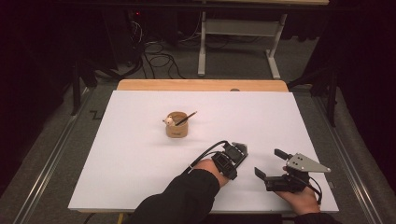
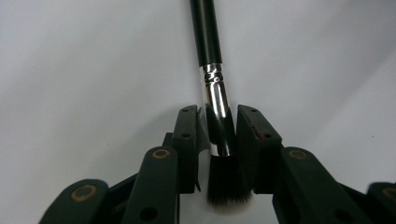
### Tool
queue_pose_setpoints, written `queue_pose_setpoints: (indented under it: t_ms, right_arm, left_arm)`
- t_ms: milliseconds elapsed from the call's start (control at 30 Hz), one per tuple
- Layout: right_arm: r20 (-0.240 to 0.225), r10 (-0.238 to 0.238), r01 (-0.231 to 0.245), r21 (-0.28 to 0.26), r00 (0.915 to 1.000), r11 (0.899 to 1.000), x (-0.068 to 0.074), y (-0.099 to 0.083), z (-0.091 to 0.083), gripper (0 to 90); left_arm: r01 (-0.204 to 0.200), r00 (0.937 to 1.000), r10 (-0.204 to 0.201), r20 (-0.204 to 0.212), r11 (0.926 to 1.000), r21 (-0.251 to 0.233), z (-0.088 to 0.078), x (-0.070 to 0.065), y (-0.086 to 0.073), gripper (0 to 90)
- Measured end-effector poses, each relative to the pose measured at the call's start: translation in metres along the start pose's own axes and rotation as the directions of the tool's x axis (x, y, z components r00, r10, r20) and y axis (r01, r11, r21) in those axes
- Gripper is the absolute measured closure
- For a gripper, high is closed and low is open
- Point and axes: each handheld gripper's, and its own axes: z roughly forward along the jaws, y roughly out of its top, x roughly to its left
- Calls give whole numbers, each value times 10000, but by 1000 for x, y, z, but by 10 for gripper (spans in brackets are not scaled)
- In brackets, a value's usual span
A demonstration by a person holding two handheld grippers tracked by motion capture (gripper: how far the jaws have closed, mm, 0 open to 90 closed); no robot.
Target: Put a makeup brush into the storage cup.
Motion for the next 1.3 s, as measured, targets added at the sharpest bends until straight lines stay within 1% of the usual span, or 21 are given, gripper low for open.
queue_pose_setpoints:
  t_ms: [167, 267, 333, 400, 467, 533, 633, 700, 767, 867, 1100, 1167, 1300]
  right_arm:
    - [-2, -13, 13, -7, 10000, 10000, 0, 0, 0, 3]
    - [-4, -5, 5, -8, 10000, 10000, 0, 0, 0, 2]
    - [-5, -31, 31, -10, 10000, 10000, -1, 0, 0, 2]
    - [-7, -27, 27, -6, 10000, 10000, -1, 0, 0, 3]
    - [0, -30, 30, -5, 10000, 10000, -1, 0, 0, 3]
    - [1, -24, 24, -10, 10000, 10000, 0, 0, 0, 3]
    - [-8, -12, 12, 15, 10000, 10000, 0, 0, 0, 3]
    - [-6, -12, 12, -3, 10000, 10000, 0, 0, 1, 3]
    - [-8, 5, -5, 9, 10000, 10000, 0, 0, 0, 3]
    - [-41, 22, -22, 20, 10000, 10000, 0, -1, 1, 2]
    - [-36, -37, 37, 53, 10000, 10000, 0, -1, 1, 2]
    - [-41, -12, 12, 79, 10000, 10000, 1, -1, 1, 2]
    - [-70, 18, -17, 107, 10000, 9999, 1, -1, 2, 2]
  left_arm:
    - [-21, 9997, 22, -250, 10000, 44, 1, -1, 0, 761]
    - [-106, 9995, 106, -312, 9999, -2, 1, -1, 0, 768]
    - [-157, 9990, 154, -425, 9999, -71, 1, -1, -1, 770]
    - [-231, 9985, 228, -502, 9997, -52, 0, 1, -1, 771]
    - [-238, 9982, 230, -553, 9996, -137, -1, 2, -2, 772]
    - [-247, 9982, 233, -554, 9994, -248, -3, 4, -3, 772]
    - [-384, 9977, 369, -562, 9989, -254, -6, 6, -5, 773]
    - [-438, 9978, 424, -506, 9987, -263, -7, 7, -8, 773]
    - [-594, 9972, 583, -478, 9980, -226, -8, 8, -10, 773]
    - [-679, 9970, 670, -384, 9974, -238, -9, 9, -15, 773]
    - [-804, 9964, 794, -289, 9961, -373, -18, 18, -29, 774]
    - [-889, 9957, 879, -277, 9954, -355, -21, 21, -34, 773]
    - [-886, 9958, 878, -264, 9956, -298, -29, 29, -46, 773]
